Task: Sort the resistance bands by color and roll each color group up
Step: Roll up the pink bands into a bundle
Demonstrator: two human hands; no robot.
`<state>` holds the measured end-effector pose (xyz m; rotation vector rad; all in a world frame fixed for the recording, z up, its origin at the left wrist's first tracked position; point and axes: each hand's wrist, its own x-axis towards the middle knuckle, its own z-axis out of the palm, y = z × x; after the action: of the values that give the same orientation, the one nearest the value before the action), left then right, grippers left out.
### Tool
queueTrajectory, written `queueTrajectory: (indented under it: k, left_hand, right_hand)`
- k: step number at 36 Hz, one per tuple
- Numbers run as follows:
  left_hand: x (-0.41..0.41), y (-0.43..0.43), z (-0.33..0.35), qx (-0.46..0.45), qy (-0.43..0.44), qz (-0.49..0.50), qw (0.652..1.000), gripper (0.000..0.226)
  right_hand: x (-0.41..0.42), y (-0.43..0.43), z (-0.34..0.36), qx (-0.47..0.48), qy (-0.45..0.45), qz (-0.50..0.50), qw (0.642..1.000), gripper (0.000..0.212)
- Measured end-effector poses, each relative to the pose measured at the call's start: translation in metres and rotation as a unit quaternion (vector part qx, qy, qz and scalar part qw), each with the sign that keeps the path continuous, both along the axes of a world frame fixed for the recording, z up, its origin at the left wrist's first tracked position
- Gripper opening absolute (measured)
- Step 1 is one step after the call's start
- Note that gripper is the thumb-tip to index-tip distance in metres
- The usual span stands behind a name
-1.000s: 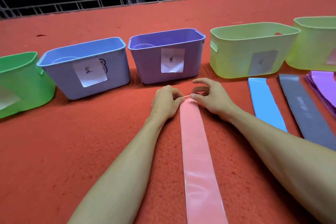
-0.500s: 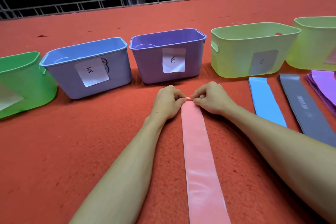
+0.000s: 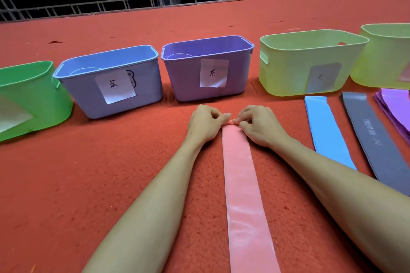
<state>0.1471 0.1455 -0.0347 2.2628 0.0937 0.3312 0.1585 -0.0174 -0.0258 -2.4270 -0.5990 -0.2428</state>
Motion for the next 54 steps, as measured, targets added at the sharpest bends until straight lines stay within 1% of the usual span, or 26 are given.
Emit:
queueTrajectory:
  k: [8,13,15,18,22,23,27,29,37,44,54]
  left_hand:
    - [0.003,-0.002,-0.003,0.001,0.001,0.019,1.000,0.028]
    - [0.003,0.001,-0.003,0.017,-0.001,0.006,1.000,0.010]
    - [0.002,0.001,-0.003,0.031,0.003,-0.006,0.999,0.007]
    - [0.002,0.002,-0.005,0.047,-0.003,-0.015,0.999,0.008]
    - [0.005,0.003,-0.007,0.062,-0.013,-0.020,0.998,0.024]
    - [0.005,0.003,-0.007,0.064,-0.015,-0.020,0.998,0.025]
    - [0.005,0.004,-0.008,0.061,-0.022,-0.025,0.998,0.024]
    - [0.005,0.004,-0.008,0.058,-0.027,-0.031,0.997,0.024]
    - [0.004,0.006,-0.007,0.033,-0.017,-0.043,0.998,0.023]
    - [0.005,0.008,-0.008,0.024,-0.025,-0.059,0.998,0.022]
    - [0.004,0.009,-0.009,0.009,-0.022,-0.079,0.997,0.023]
  right_hand:
    - [-0.002,0.000,0.001,0.009,-0.013,-0.001,1.000,0.023]
    - [-0.002,0.000,0.001,0.016,-0.003,-0.004,1.000,0.021]
    - [-0.004,0.000,0.004,0.030,0.010,-0.011,0.999,0.023]
    - [-0.001,-0.002,0.008,0.076,0.063,-0.028,0.995,0.024]
    - [0.010,-0.003,0.011,0.143,0.111,-0.043,0.982,0.017]
    - [0.012,-0.002,0.012,0.136,0.112,-0.044,0.983,0.016]
    - [0.011,0.002,0.014,0.056,0.096,-0.041,0.993,0.013]
    - [0.009,0.003,0.014,0.039,0.094,-0.043,0.994,0.012]
    - [0.005,0.003,0.013,0.034,0.085,-0.041,0.995,0.011]
    - [-0.001,0.003,0.010,0.038,0.051,-0.039,0.997,0.008]
    - [-0.006,0.002,0.012,0.042,0.046,-0.036,0.997,0.007]
